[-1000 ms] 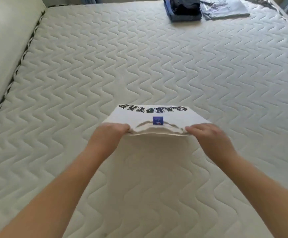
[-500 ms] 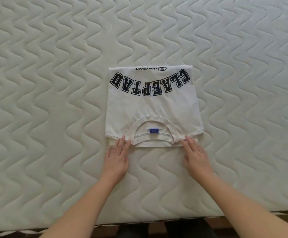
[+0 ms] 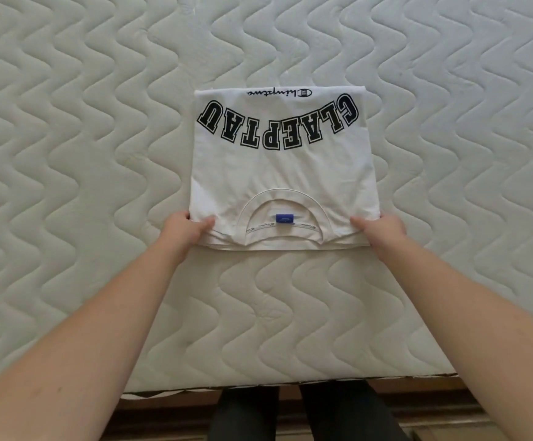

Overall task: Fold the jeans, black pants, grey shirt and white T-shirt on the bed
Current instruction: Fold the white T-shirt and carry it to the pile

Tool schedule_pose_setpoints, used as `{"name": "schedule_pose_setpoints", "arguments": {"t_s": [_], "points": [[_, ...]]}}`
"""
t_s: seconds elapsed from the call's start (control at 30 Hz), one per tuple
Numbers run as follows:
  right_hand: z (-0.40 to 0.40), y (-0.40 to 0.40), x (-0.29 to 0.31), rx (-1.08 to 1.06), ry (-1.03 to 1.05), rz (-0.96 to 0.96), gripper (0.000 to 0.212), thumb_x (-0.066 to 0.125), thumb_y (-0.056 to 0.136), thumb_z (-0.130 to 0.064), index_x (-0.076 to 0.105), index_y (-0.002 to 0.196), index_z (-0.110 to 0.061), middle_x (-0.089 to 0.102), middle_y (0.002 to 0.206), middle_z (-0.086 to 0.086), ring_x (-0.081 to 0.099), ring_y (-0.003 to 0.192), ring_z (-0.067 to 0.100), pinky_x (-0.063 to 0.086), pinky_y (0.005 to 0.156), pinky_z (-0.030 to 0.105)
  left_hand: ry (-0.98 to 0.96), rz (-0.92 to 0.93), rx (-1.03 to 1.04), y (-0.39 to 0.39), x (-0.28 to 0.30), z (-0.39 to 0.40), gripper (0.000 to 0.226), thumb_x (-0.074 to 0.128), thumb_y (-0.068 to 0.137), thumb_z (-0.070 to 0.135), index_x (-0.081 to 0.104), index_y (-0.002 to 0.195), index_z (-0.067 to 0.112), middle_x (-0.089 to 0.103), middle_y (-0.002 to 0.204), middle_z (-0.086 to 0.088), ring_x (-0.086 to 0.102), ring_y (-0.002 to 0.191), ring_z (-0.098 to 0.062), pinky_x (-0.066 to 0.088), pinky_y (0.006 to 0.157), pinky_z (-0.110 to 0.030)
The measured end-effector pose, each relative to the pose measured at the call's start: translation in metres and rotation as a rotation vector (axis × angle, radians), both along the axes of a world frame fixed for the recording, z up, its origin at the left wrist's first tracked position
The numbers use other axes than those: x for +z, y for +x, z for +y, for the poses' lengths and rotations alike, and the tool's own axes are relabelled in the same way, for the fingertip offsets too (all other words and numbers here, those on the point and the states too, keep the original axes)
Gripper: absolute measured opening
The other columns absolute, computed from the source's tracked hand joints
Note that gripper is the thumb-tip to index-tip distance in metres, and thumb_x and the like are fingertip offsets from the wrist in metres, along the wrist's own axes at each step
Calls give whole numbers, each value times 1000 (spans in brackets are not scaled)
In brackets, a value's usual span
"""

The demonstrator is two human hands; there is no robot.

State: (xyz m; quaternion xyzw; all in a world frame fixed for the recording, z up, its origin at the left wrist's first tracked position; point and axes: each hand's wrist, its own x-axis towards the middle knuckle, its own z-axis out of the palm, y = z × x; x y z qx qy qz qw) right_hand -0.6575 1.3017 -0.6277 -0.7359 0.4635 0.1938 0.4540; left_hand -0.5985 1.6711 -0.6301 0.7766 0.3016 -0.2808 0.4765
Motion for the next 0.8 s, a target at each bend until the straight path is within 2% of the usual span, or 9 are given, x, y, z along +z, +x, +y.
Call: {"name": "schedule_pose_setpoints", "arguments": {"t_s": [0.07, 0.17, 0.3, 0.4, 0.5, 0.63, 0.8], "points": [[0, -5, -1, -19, -27, -61, 39, 77, 81, -27, 66, 114, -10, 69, 111, 10, 63, 99, 28, 50, 89, 39, -20, -29, 29, -6, -2, 1, 37, 76, 83, 22, 65, 116, 8, 71, 111, -10, 67, 96, -24, 56, 88, -43], [-1, -20, -4, 13, -125, -79, 29, 77, 80, -31, 66, 99, -12, 69, 99, 8, 62, 90, 27, 49, 81, 37, 126, -89, 34, -23, -9, 6, 39, 78, 81, 30, 67, 109, 5, 72, 103, -12, 68, 96, -29, 55, 88, -48], [3, -33, -7, 43, -164, -82, 25, 77, 80, -35, 64, 90, -16, 69, 91, 5, 61, 83, 25, 47, 74, 35, 128, -49, 117, -41, -18, 1, 40, 76, 83, 28, 67, 113, 3, 71, 108, -13, 65, 103, -31, 52, 92, -43], [4, -40, -9, -29, -46, -66, 26, 77, 81, -35, 67, 93, -14, 71, 92, 6, 64, 78, 24, 56, 81, 44, 50, -53, 189, -46, -17, -4, 34, 75, 84, 27, 68, 111, 8, 71, 107, -6, 65, 102, -25, 51, 92, -39], [3, -45, -9, -56, 10, -49, 33, 78, 81, -32, 70, 102, -9, 71, 97, 10, 67, 87, 30, 55, 86, 52, -20, -102, 235, -53, -15, -5, 33, 75, 84, 26, 67, 112, 11, 71, 106, -2, 65, 101, -19, 51, 89, -34], [10, -48, -7, -88, 28, -72, 24, 78, 81, -28, 68, 97, -13, 68, 85, 3, 64, 72, 24, 56, 82, 54, -66, -127, 255, -57, -14, -6, 28, 74, 85, 19, 65, 111, 15, 70, 109, -4, 65, 98, -17, 52, 91, -35], [26, -65, -4, -143, 66, -43, 26, 76, 82, -30, 65, 99, -13, 68, 94, 5, 63, 73, 21, 57, 82, 52, -50, -158, 279, -56, -10, -4, 25, 73, 85, 15, 64, 107, 19, 70, 110, -5, 65, 93, -16, 53, 92, -36]]}}
